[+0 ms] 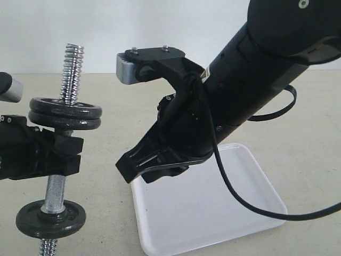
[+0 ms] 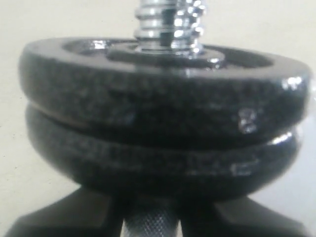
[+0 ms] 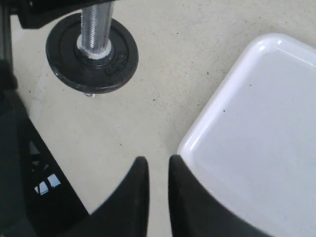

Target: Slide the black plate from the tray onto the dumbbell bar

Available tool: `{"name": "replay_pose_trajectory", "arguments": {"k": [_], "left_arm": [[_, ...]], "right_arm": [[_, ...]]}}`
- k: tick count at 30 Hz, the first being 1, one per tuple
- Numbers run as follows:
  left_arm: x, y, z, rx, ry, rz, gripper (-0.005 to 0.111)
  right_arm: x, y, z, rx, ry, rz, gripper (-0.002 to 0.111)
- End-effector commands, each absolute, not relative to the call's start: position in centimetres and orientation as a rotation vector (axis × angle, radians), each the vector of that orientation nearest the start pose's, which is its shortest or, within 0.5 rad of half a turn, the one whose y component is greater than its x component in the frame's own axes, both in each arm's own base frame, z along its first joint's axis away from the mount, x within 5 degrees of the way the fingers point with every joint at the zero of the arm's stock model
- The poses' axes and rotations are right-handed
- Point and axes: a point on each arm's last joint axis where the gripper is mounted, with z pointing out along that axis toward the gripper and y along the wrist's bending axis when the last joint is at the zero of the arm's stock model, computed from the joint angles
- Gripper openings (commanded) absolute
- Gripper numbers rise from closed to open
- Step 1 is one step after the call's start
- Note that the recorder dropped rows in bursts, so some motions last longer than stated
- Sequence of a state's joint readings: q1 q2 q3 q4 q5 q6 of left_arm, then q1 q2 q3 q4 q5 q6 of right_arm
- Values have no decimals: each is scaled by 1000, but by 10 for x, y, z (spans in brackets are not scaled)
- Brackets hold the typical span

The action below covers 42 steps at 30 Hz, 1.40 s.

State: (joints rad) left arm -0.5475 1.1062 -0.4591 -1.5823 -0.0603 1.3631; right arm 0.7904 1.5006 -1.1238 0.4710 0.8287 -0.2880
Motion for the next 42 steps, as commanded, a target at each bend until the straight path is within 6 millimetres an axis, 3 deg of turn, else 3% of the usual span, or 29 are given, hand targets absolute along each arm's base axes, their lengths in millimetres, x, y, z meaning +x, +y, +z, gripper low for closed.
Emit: {"name": "replay_pose_trajectory", "arguments": {"k": [1, 18, 23, 31, 35, 42], "left_arm": [[188, -104, 249, 217, 2080, -401, 4], [207, -111, 203, 93, 2300, -329, 4], [208, -111, 200, 49, 2314, -333, 4], [208, -111, 200, -86, 2322, -392, 4], [208, -111, 198, -169, 2331, -424, 4], [212, -116, 178, -175, 2415, -406, 4]], "right_arm": [[194, 238, 283, -1133, 2498, 702, 1], [193, 237, 283, -1139, 2505, 702, 1], [193, 237, 283, -1141, 2504, 701, 1], [184, 218, 218, -1034, 2559, 605, 1], [182, 215, 213, -1030, 2569, 595, 1], [182, 215, 213, -1035, 2565, 595, 1]]}}
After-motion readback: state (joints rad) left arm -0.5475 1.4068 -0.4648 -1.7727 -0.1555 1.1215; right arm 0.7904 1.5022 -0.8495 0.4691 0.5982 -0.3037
